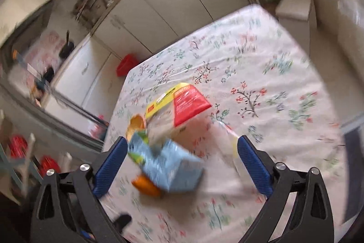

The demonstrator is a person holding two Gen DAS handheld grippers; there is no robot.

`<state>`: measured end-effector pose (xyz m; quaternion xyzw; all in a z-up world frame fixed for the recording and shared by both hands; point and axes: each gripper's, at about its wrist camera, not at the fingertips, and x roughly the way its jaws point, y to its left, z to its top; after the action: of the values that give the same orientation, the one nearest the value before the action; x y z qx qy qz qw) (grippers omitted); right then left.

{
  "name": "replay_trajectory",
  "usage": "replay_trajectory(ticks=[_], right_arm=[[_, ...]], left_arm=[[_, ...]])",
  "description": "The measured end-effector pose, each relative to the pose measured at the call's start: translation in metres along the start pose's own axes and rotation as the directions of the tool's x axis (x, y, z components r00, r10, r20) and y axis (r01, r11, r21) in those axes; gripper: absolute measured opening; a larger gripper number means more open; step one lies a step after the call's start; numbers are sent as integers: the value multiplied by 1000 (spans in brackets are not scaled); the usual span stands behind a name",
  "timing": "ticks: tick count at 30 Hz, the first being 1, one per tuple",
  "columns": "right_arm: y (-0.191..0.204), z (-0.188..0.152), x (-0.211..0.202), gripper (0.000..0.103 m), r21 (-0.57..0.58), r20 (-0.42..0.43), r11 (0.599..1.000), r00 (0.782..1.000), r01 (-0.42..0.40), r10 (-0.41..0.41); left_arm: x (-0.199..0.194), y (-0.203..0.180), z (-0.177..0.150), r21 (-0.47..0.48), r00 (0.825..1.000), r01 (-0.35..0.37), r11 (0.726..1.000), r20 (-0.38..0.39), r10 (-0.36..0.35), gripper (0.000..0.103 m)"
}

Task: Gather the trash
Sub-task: 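Grasp the orange peel with the left tool while the right tool grasps the yellow-red wrapper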

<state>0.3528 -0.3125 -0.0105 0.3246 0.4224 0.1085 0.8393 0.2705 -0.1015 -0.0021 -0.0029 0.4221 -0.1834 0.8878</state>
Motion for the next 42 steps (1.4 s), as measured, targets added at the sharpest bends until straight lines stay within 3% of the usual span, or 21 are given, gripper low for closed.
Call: replay_trajectory(ticks=[1, 6, 14, 18, 21, 22, 27, 28, 37, 42], right_arm=[[-5, 5, 5, 83, 37, -10, 999, 1000, -18, 18], [-21, 14, 30, 77, 166, -58, 983, 994, -77, 88], [-31, 18, 55, 52, 299, -94, 941, 977, -158, 193], [-34, 18, 66, 18, 358, -97, 908, 959, -217, 267], [-32, 23, 65, 10, 354, -74, 905, 957, -237, 279], [-31, 25, 60, 8, 346, -59, 906, 958, -245, 281], [-26, 37, 40, 5, 316, 3, 904, 953, -287, 302], [-26, 38, 38, 5, 312, 11, 904, 952, -293, 305], [-32, 37, -3, 4, 276, 98, 901, 942, -334, 320], [-28, 34, -21, 4, 237, 127, 910, 940, -340, 318]], left_arm=[[3, 2, 1, -6, 1000, 1, 1000, -4, -1, 95], [14, 5, 8, -9, 1000, 9, 1000, -17, -9, 95], [33, 2, 15, 28, 999, 40, 999, -36, -39, 95], [44, 1, 18, 40, 997, 60, 997, -55, -57, 91], [54, 1, 19, 39, 993, 80, 996, -84, -77, 73], [58, 1, 18, 38, 991, 90, 995, -101, -86, 62], [60, -2, 14, 56, 987, 104, 993, -129, -96, 39], [58, -1, 14, 53, 987, 108, 993, -129, -100, 29], [37, 16, 9, -20, 983, 144, 989, -109, -145, 18], [22, 17, 7, -15, 987, 138, 990, -81, -139, 16]])
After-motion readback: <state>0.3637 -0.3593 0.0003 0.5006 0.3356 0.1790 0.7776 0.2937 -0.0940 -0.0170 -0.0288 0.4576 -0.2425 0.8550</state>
